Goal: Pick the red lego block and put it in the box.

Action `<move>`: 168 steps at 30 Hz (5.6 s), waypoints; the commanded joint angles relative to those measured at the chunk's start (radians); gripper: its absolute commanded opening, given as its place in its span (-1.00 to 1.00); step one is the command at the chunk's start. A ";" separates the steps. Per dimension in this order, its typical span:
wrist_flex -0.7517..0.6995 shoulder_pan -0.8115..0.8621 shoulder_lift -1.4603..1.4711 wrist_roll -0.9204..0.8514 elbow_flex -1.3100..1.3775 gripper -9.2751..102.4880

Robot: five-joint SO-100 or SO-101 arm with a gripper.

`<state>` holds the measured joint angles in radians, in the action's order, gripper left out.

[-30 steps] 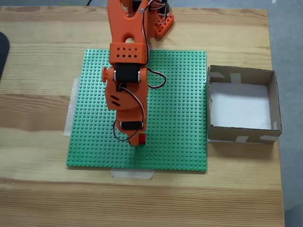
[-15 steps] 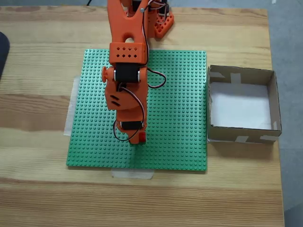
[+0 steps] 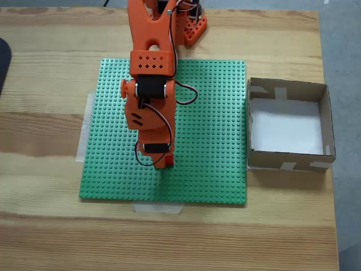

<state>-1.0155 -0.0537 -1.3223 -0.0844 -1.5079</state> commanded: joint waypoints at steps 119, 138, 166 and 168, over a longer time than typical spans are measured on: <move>-0.278 -0.778 -0.110 0.209 0.336 -0.57; -0.144 -0.736 -0.436 0.158 0.046 -0.62; 0.206 -0.092 -1.347 0.051 -0.833 -0.85; 0.222 -0.061 -1.410 0.035 -0.904 -0.85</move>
<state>-0.8191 -0.1611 -2.6492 -0.0368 -2.3577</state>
